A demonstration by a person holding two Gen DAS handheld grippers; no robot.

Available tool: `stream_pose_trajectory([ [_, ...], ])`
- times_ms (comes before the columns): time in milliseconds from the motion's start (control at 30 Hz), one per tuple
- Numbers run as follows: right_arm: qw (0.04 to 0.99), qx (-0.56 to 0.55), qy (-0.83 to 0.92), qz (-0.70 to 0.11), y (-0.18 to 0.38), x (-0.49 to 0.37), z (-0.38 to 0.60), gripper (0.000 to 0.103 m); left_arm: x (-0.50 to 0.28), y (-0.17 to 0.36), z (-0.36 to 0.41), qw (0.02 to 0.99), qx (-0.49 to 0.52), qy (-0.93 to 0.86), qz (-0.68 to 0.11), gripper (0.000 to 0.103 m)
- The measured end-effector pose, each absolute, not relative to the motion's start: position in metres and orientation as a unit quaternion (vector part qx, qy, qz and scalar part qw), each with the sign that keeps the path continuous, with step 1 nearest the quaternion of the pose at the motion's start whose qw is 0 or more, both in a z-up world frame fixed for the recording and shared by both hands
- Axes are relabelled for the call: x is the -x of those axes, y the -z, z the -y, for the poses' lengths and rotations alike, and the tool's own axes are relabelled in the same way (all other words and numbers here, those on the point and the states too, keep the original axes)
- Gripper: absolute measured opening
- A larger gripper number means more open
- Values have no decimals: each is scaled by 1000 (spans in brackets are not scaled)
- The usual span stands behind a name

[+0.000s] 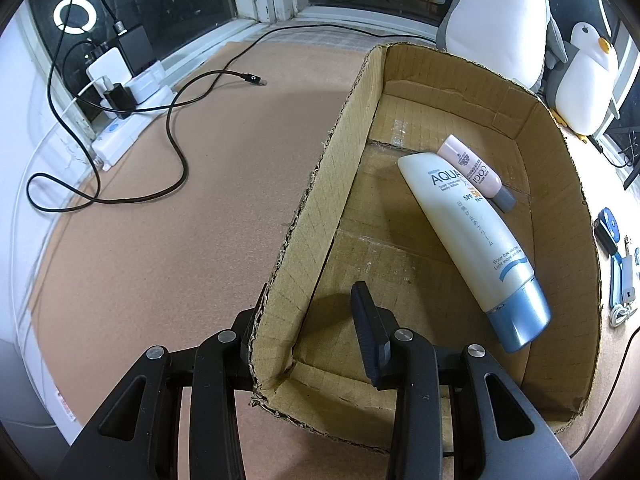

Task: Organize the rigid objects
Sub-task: 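Move the right tool back to the items and grasp the white charger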

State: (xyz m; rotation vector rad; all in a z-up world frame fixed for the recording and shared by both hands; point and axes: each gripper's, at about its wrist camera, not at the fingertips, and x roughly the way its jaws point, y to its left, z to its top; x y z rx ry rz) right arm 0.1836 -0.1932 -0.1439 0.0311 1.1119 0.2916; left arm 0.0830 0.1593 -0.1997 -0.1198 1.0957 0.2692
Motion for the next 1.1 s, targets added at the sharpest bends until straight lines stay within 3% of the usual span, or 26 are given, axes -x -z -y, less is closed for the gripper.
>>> stream_pose_trajectory([
  [467, 794, -101, -123, -586, 182, -192, 239, 73, -83, 200, -160, 843, 57, -128, -519, 36],
  [600, 779, -125, -128, -601, 192, -194, 241, 63, -83, 200, -160, 843, 57, -128, -519, 36],
  [833, 769, -121, -130, -615, 200, -198, 235, 58, -83, 200, -159, 843, 57, -128, -519, 36],
  [1100, 762, -76, -127, -630, 208, -199, 216, 39, -83, 200, -159, 843, 57, -128, -519, 36],
])
